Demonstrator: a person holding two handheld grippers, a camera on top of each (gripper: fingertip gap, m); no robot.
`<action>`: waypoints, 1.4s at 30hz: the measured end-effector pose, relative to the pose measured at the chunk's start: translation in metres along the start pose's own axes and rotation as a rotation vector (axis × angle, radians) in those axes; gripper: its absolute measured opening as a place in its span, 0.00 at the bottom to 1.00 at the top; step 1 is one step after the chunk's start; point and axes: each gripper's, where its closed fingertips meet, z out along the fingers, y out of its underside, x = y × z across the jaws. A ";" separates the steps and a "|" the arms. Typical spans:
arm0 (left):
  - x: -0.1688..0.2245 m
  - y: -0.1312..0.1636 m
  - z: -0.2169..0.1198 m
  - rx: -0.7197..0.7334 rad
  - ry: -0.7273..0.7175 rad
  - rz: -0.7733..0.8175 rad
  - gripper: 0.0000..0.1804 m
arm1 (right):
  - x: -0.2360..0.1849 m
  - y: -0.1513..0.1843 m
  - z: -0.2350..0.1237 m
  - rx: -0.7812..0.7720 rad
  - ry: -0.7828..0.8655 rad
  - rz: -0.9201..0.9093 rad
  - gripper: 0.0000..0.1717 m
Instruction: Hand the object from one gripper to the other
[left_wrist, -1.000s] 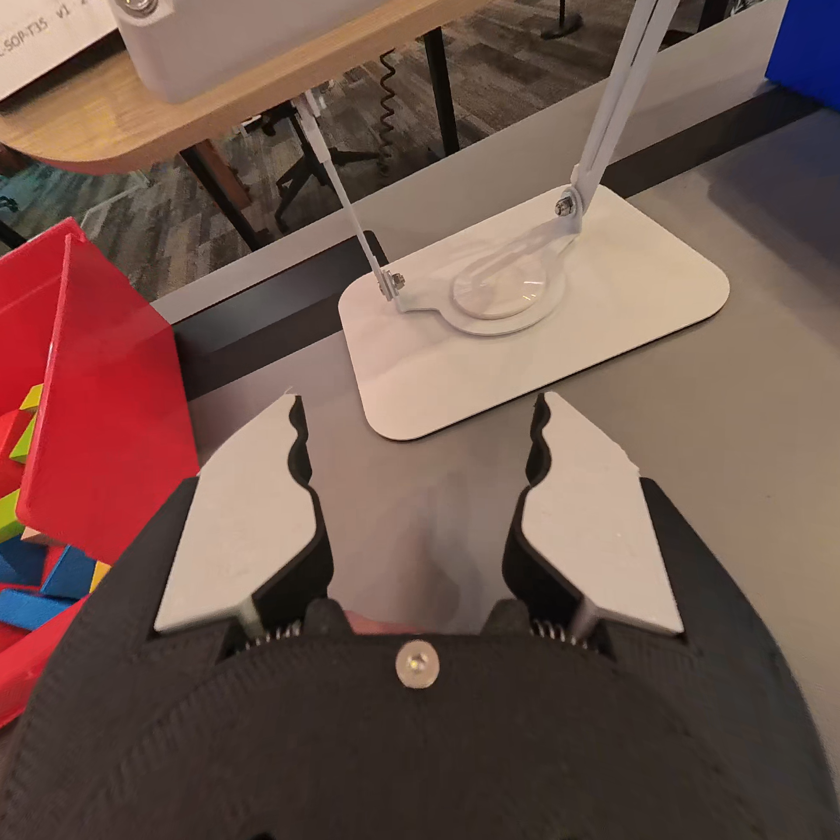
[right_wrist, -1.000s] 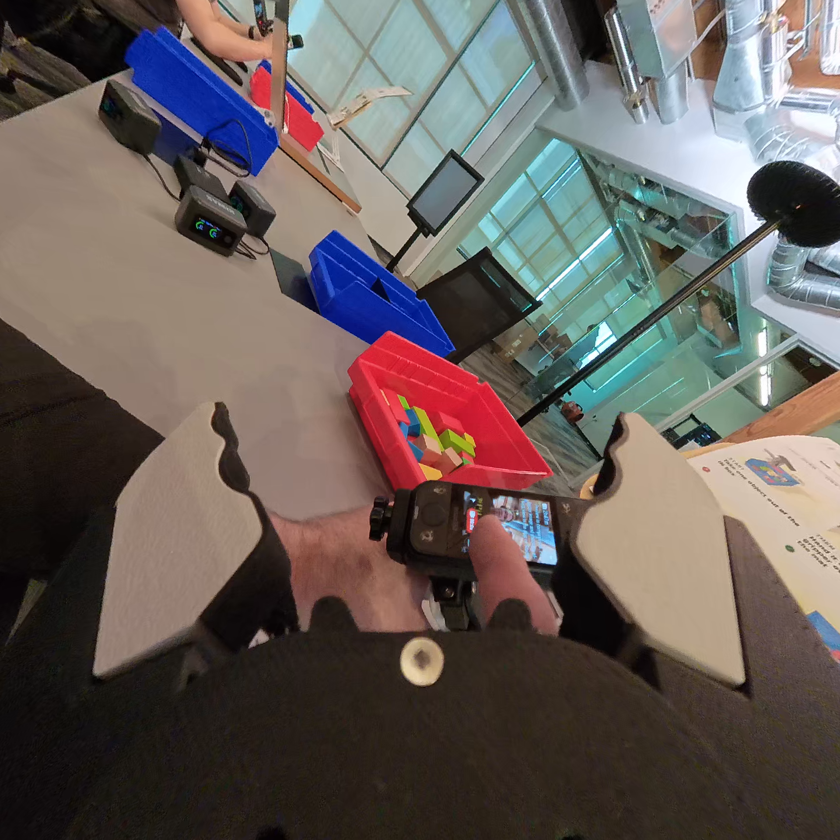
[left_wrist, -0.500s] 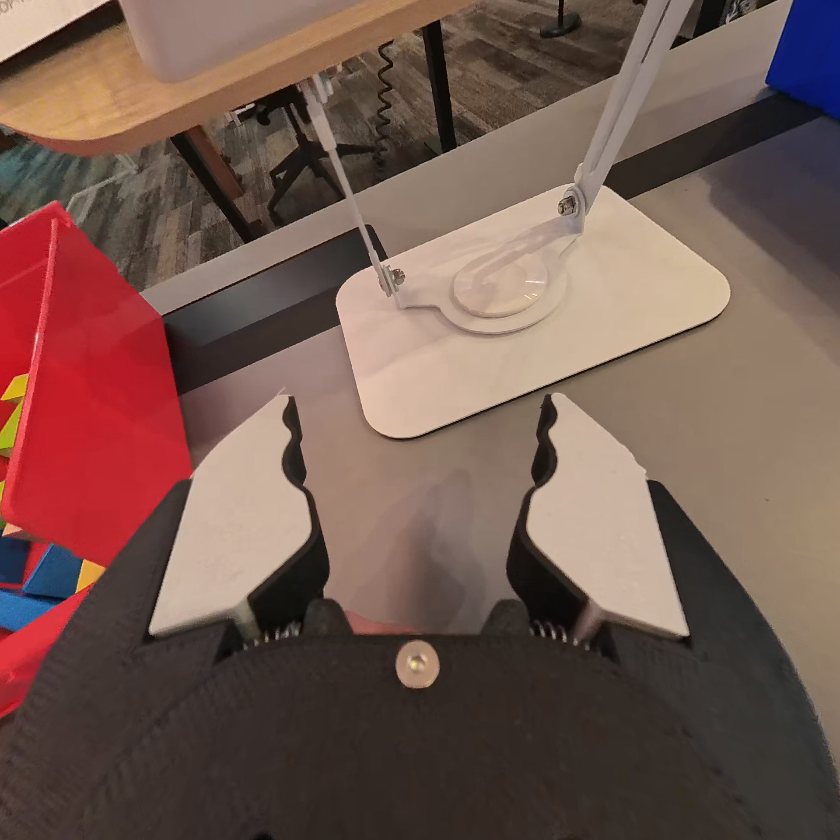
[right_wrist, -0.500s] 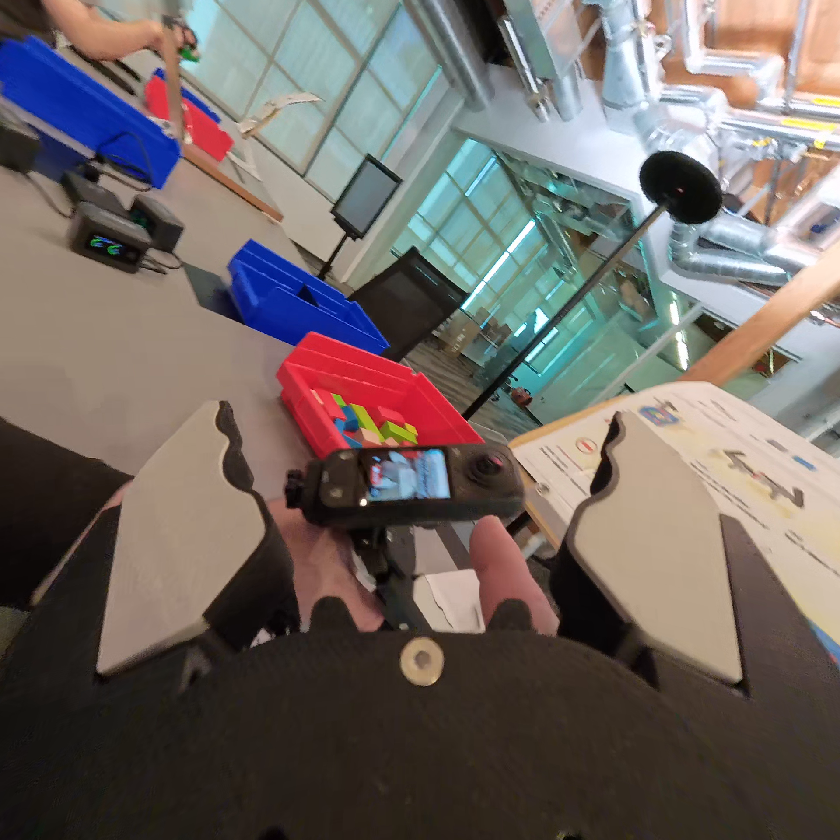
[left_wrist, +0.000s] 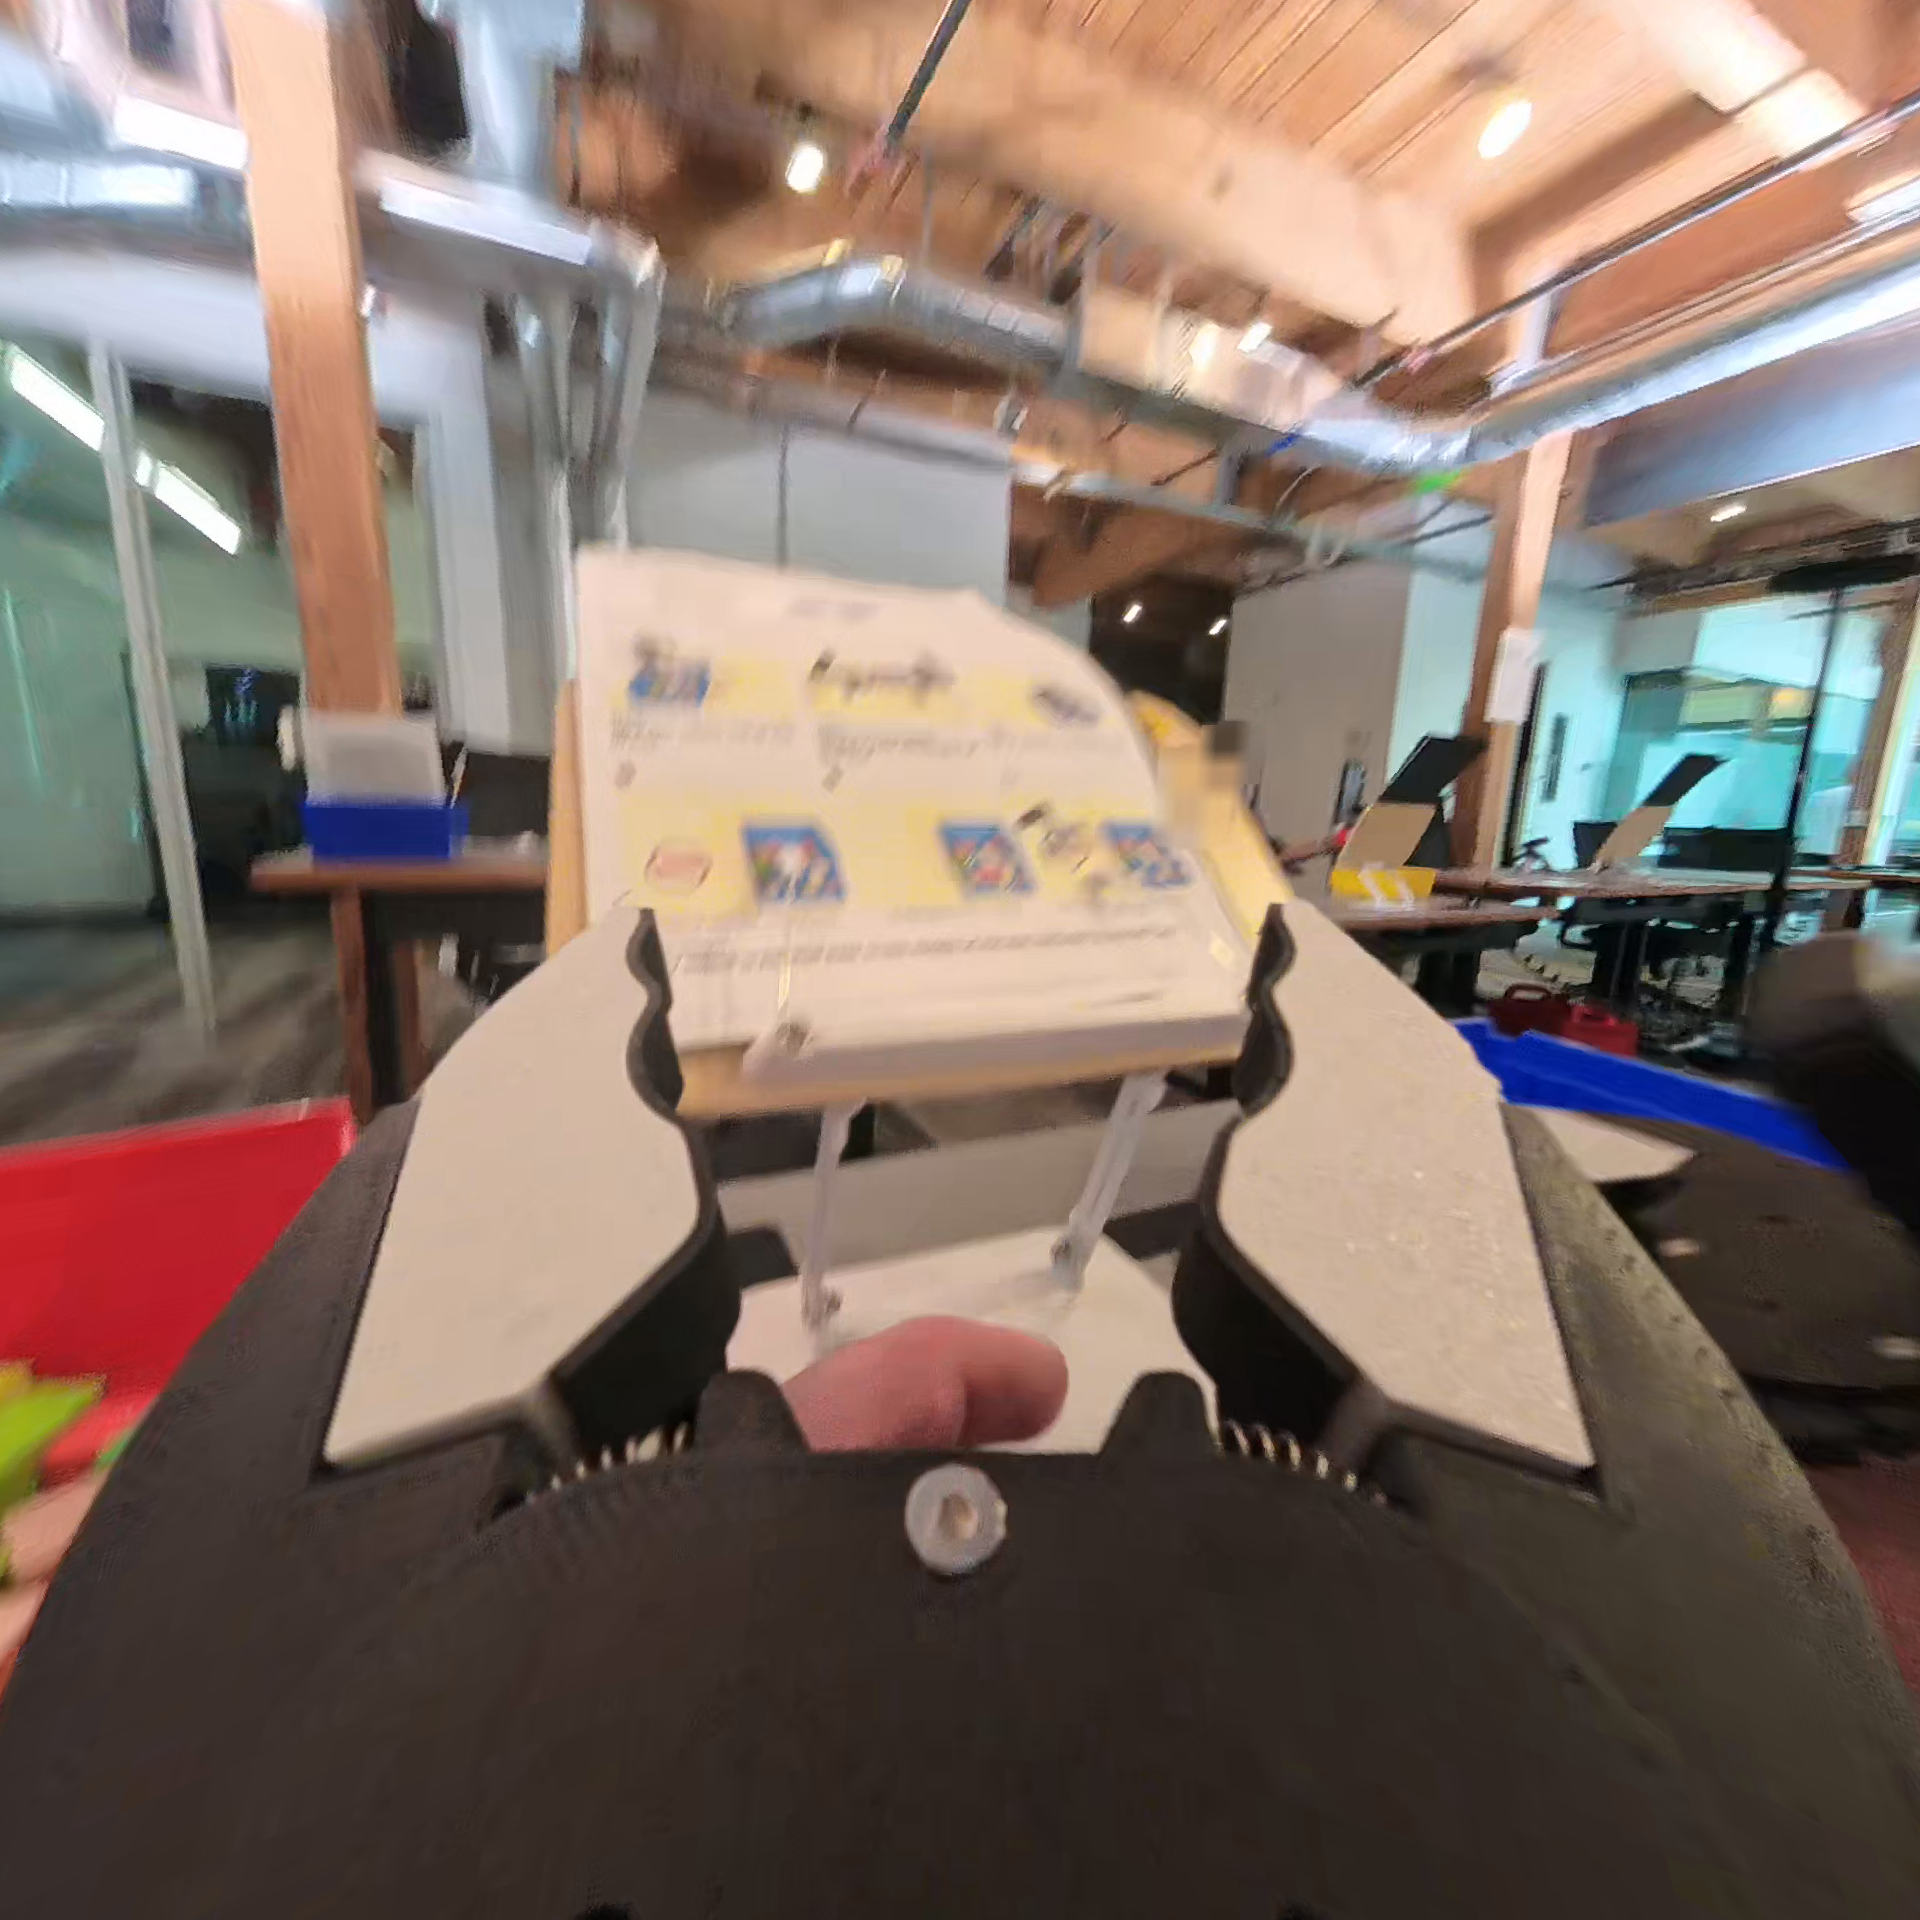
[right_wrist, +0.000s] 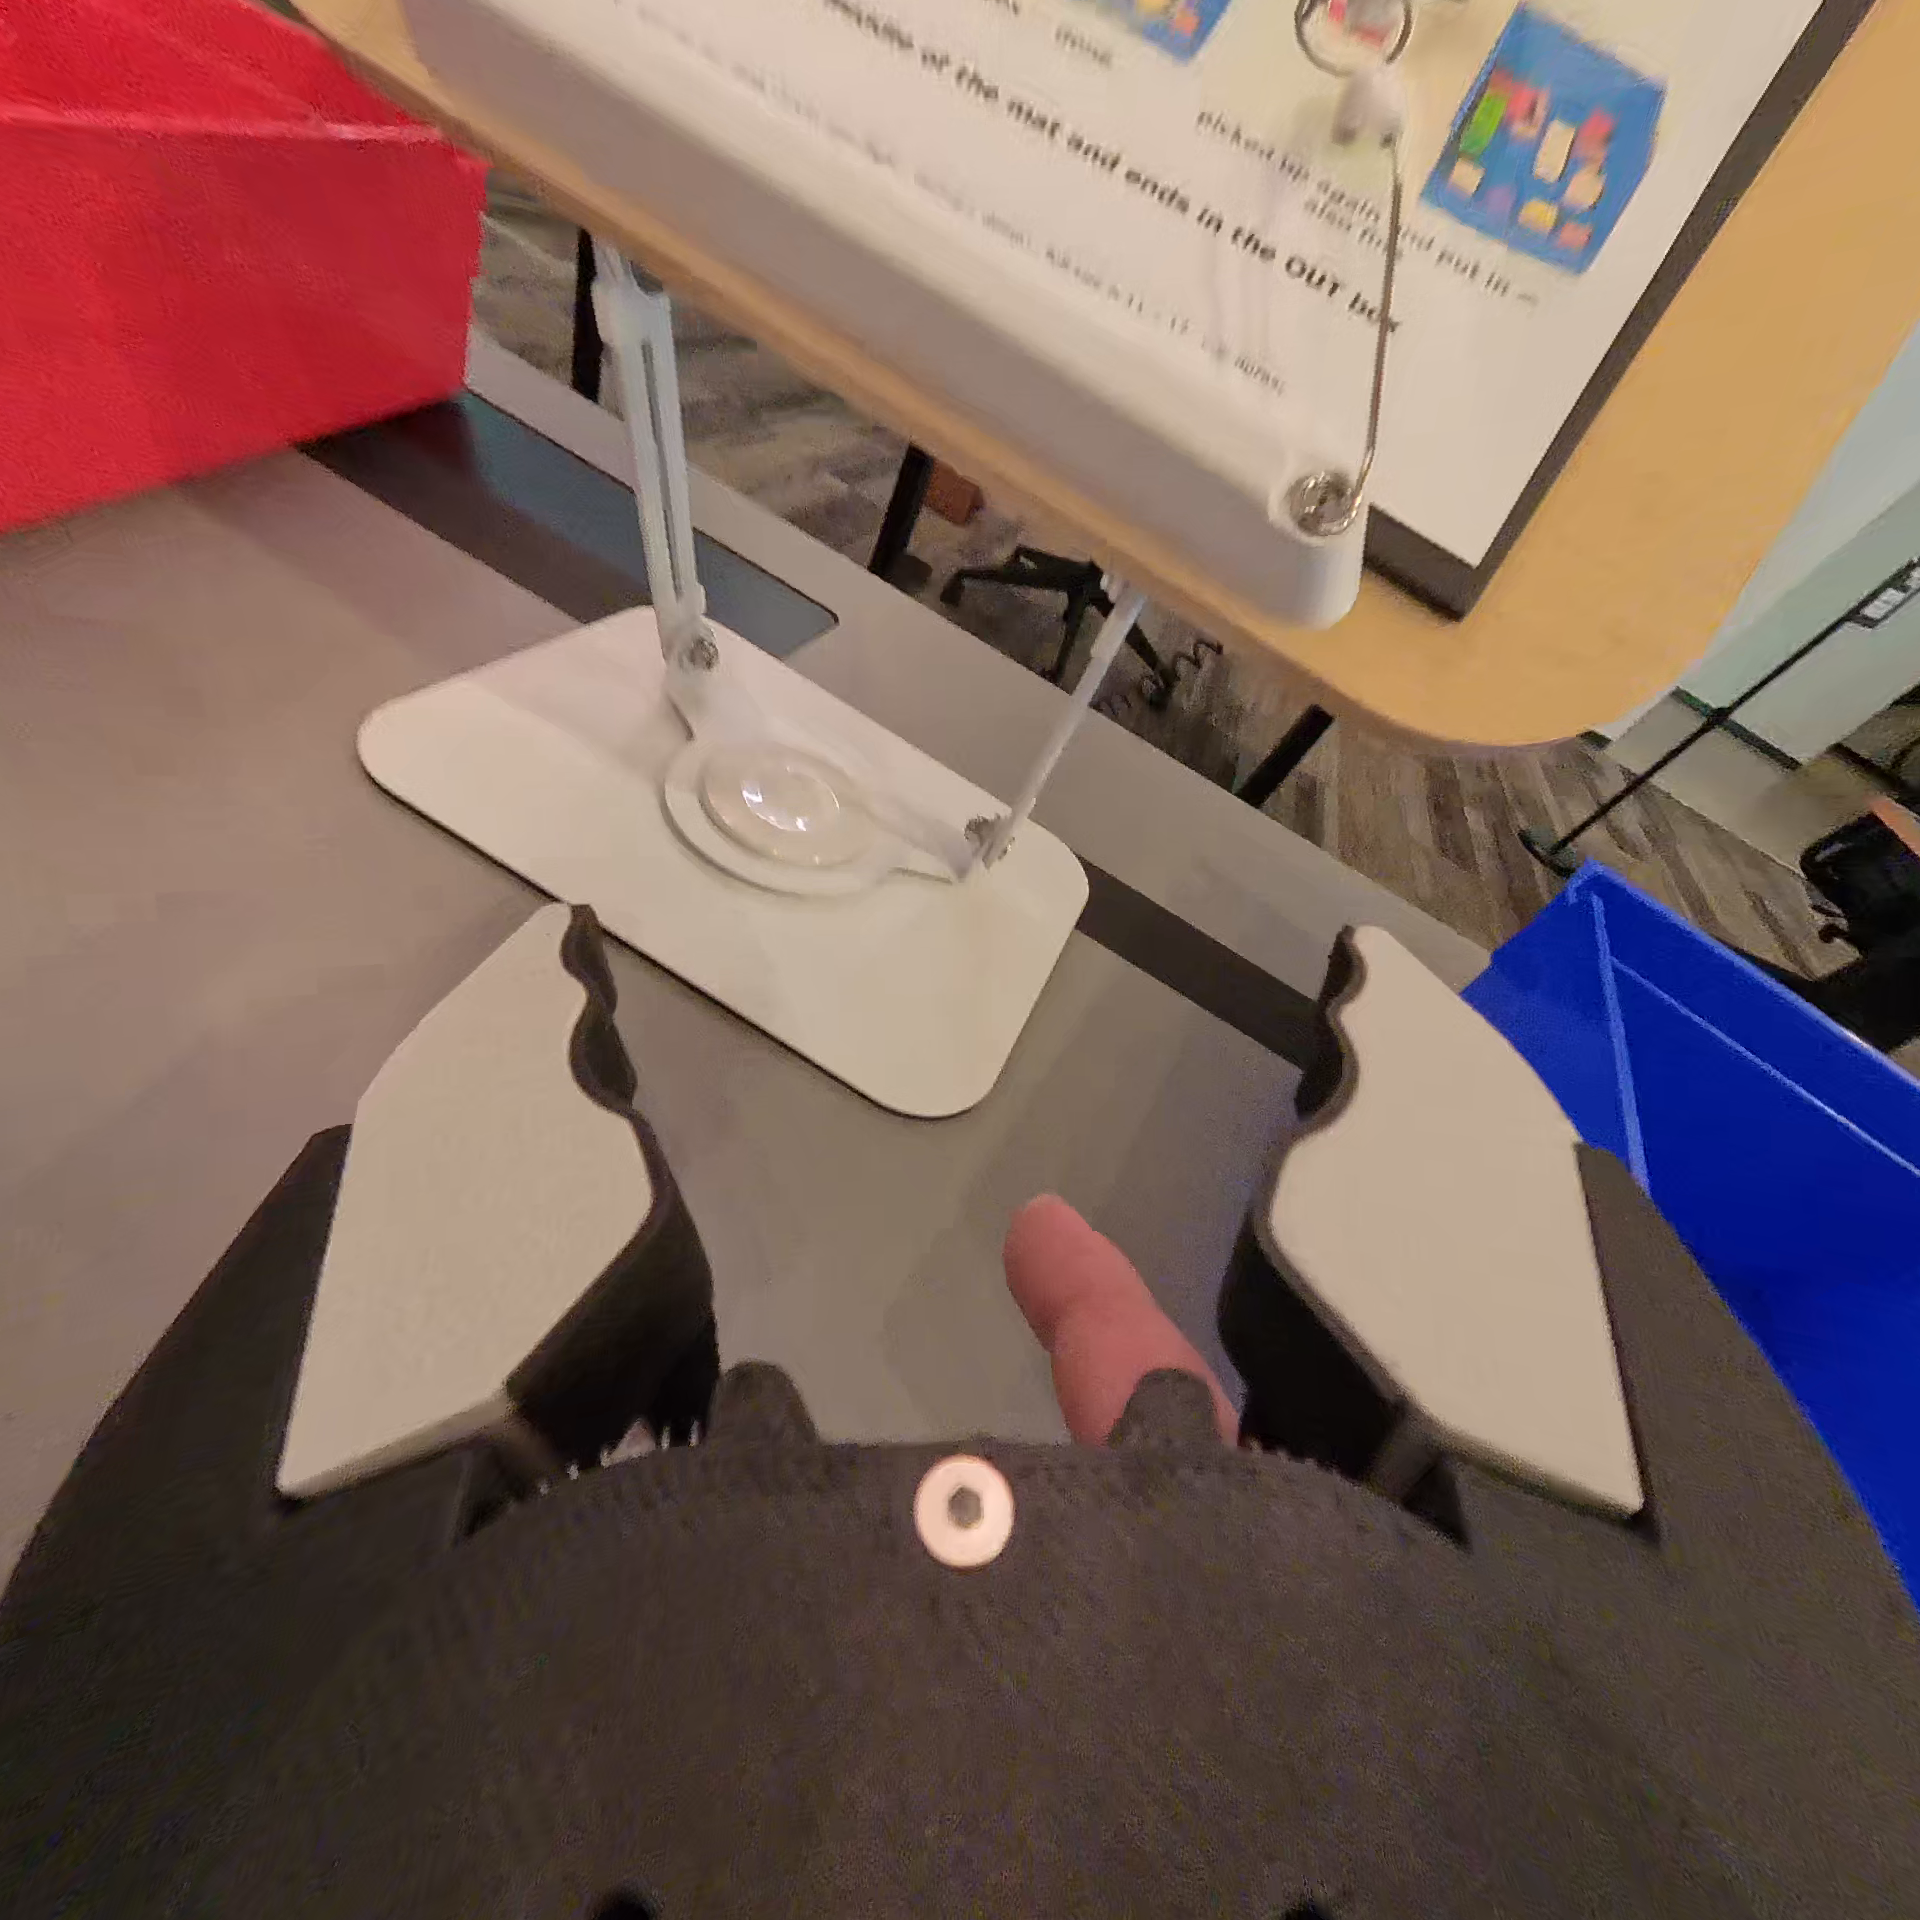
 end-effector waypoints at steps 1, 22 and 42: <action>0.015 -0.013 -0.004 0.043 0.042 0.030 0.59 | 0.000 0.005 0.002 -0.039 0.010 -0.019 0.73; 0.227 0.019 -0.037 0.069 0.457 0.611 0.68 | -0.039 0.015 0.013 -0.198 -0.016 -0.320 0.75; 0.166 -0.019 -0.029 0.161 0.279 0.486 0.64 | -0.030 0.018 0.011 -0.193 -0.018 -0.213 0.75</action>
